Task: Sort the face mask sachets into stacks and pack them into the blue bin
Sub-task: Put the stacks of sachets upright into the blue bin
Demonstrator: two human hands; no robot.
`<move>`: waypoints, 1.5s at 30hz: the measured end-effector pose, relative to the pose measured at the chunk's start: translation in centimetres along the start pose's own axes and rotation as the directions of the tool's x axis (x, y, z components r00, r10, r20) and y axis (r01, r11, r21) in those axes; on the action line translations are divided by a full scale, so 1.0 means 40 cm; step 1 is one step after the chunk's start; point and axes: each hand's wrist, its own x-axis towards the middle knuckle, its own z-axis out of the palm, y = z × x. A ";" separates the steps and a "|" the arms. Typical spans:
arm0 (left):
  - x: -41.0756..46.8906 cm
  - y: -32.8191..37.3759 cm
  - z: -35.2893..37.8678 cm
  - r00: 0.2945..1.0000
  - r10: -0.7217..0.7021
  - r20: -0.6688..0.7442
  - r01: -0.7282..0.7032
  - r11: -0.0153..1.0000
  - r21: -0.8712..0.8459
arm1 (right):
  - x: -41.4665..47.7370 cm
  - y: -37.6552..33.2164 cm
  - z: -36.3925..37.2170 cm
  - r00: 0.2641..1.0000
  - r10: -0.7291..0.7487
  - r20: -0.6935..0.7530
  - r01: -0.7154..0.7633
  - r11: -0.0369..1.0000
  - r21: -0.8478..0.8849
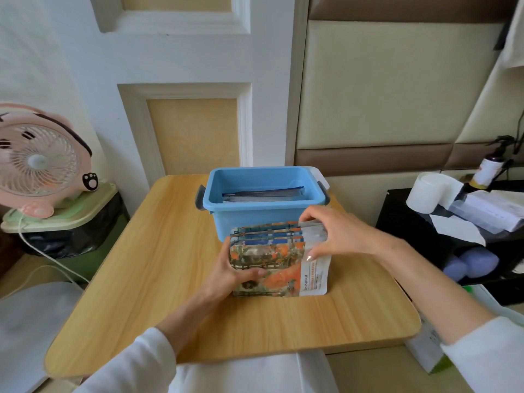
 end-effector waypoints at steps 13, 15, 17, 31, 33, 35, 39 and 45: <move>-0.018 0.007 0.027 0.996 0.053 -0.072 -0.050 0.998 0.034 | 0.083 -0.104 0.019 0.969 -0.054 0.241 0.155 0.891 -0.426; -0.017 0.006 0.028 0.996 0.050 -0.079 -0.047 0.998 0.039 | 0.084 -0.101 0.023 0.968 -0.017 0.250 0.107 0.930 -0.351; -0.018 0.006 0.028 0.996 0.051 -0.075 -0.048 0.998 0.047 | 0.086 -0.097 0.024 0.962 0.025 0.274 0.047 0.966 -0.256; -0.017 0.008 0.026 0.997 0.051 -0.051 -0.048 0.997 0.056 | 0.111 -0.134 0.049 0.955 0.033 0.295 0.067 0.945 -0.321; -0.017 0.008 0.024 0.999 0.039 -0.039 -0.037 0.999 0.038 | 0.112 -0.126 0.039 0.953 0.028 0.303 0.074 0.945 -0.319; -0.015 0.002 0.019 0.999 0.022 -0.034 -0.022 1.000 0.018 | 0.095 -0.093 0.013 0.946 0.056 0.319 0.019 0.974 -0.227; -0.011 -0.010 0.017 1.000 -0.018 -0.025 0.017 1.000 -0.019 | 0.001 0.044 0.017 0.971 0.057 0.230 -0.183 0.800 0.572; -0.002 -0.012 0.020 0.999 0.006 -0.047 -0.007 1.000 -0.025 | -0.041 0.073 0.198 0.972 0.229 -0.052 -0.093 0.579 0.810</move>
